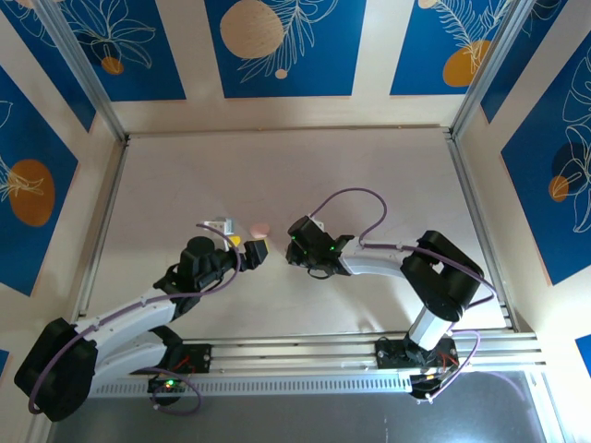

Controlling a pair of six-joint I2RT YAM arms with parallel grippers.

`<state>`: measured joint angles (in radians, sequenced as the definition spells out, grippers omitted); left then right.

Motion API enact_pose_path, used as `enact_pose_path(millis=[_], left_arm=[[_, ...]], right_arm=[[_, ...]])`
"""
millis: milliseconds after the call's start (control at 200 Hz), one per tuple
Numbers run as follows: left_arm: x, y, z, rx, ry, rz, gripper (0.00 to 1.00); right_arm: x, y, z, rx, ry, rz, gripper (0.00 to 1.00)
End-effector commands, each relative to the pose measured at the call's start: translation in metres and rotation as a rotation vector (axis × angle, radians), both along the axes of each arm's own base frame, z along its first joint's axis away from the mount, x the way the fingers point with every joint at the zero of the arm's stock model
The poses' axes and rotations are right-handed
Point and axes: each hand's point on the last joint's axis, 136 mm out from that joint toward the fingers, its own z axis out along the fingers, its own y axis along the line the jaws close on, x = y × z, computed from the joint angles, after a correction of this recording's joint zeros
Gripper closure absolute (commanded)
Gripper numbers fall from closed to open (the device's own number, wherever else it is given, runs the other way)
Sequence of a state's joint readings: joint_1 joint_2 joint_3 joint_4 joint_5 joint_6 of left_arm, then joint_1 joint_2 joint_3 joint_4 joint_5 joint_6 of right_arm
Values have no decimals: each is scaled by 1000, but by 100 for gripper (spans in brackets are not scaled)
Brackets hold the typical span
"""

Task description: Insert the wireless bluetooth earbuds into the charging case

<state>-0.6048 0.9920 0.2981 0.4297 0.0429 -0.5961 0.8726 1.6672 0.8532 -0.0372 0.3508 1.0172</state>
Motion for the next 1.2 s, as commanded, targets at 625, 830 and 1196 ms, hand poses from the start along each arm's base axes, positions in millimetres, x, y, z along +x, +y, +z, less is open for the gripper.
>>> enact_pose_path(millis=[625, 830, 1196], left_arm=[[2, 0, 1, -21, -4, 1, 0], [2, -8, -3, -22, -1, -38, 0], [-4, -44, -9, 2, 19, -183, 0]], right_arm=[[-9, -14, 36, -11, -64, -14, 68], [-14, -33, 50, -8, -97, -26, 68], [-28, -86, 59, 43, -91, -33, 69]])
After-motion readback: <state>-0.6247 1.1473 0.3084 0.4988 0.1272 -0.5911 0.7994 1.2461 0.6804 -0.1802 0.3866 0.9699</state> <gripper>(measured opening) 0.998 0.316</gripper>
